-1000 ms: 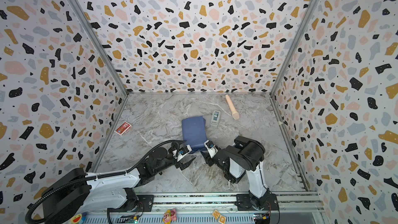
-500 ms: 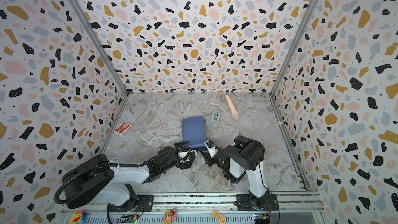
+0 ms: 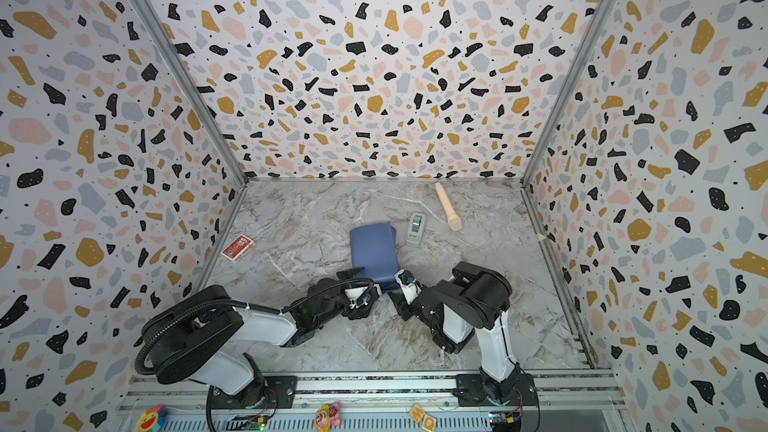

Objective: Wrap the gift box in paper

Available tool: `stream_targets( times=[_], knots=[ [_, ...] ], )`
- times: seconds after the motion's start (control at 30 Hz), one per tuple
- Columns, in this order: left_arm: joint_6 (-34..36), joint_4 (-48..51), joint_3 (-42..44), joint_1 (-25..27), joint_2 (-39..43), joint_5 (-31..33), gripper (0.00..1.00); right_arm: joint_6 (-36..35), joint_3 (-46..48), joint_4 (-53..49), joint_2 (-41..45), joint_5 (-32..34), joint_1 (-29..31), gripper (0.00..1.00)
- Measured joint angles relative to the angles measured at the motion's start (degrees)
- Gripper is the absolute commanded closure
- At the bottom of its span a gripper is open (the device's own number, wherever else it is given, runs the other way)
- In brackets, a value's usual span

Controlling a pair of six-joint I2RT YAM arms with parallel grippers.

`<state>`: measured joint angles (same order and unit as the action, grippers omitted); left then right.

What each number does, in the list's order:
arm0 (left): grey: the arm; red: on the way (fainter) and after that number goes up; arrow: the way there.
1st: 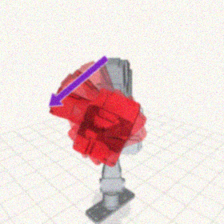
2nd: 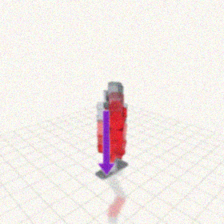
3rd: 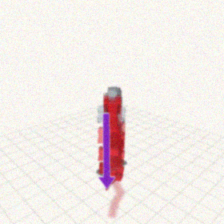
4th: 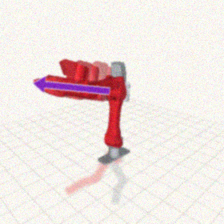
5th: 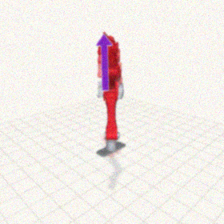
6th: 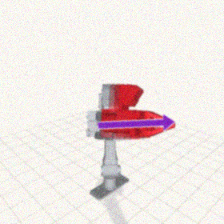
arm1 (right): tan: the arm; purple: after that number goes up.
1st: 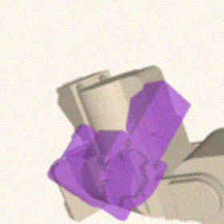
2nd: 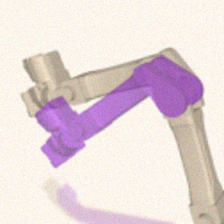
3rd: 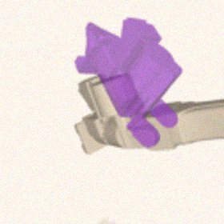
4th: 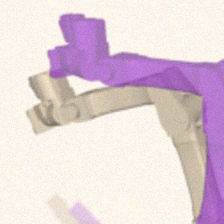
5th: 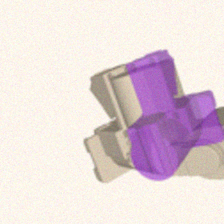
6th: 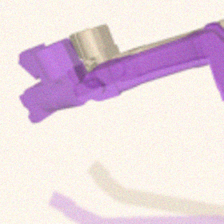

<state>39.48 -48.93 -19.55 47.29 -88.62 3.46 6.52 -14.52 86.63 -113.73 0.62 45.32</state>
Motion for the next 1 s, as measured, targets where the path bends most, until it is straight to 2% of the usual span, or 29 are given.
stream_targets(
  times=[0.4,1.0],
  knots=[
    [-1.38,-1.88,-1.42,-1.46,-2.25,-1.03,0.11,0.9,0.0,0.07,0.02,-0.2,0.0,0.46],
    [-2.43,-3.72,-3.32,-3.52,-4.76,-3.45,0.21,5.14,-2.19,-1.31,0.02,-1.95,-1.73,0.48]
  ],
)
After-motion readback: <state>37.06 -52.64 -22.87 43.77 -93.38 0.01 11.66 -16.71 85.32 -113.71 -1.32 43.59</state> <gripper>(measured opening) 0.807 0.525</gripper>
